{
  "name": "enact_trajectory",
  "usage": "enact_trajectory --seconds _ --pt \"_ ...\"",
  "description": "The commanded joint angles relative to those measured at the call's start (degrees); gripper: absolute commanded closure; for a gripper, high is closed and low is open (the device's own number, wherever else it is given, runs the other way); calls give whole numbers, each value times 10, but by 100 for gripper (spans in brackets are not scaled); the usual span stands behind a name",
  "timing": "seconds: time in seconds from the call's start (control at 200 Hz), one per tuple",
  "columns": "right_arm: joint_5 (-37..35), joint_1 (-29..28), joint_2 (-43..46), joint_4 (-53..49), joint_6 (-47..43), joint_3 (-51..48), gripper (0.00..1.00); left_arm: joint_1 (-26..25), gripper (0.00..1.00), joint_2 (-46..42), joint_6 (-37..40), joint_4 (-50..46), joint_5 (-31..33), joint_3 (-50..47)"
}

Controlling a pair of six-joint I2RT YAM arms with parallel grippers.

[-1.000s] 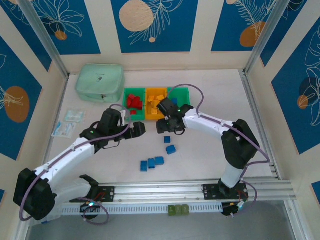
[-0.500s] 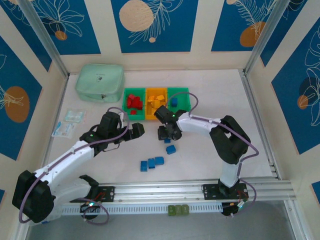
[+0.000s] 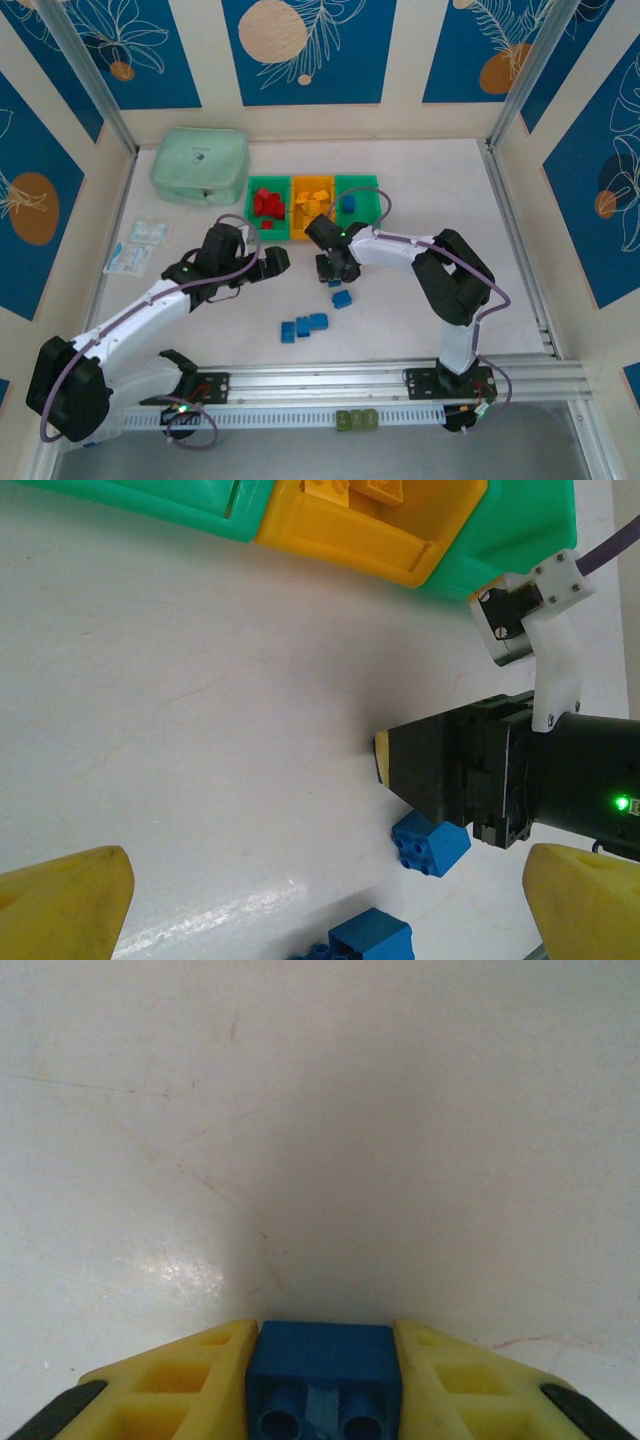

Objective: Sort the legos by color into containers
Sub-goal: Pick up the lego from the center of the table, then place the lego in the container.

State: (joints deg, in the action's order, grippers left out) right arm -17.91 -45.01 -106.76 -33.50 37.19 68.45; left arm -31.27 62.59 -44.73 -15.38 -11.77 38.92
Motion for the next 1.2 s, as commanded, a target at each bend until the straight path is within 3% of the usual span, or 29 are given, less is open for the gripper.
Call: enact_trajectory --seconds 0.0,0.275,0.48,0.655,0.99,1.195 --pt "-6 -2 35 3 -16 -6 66 1 1 -1 -1 10 0 7" --pt "-21 38 87 4 -45 -2 68 1 1 1 5 4 0 23" --pt "-36 102 99 7 -90 22 68 1 1 10 17 -3 -6 54" --pt "-27 156 63 13 -107 72 68 1 1 34 27 -8 -8 80" --pt "-35 184 -49 14 -128 190 68 1 1 33 25 -7 -4 89" --pt "-28 199 -99 3 -124 234 60 1 1 33 24 -14 -4 101"
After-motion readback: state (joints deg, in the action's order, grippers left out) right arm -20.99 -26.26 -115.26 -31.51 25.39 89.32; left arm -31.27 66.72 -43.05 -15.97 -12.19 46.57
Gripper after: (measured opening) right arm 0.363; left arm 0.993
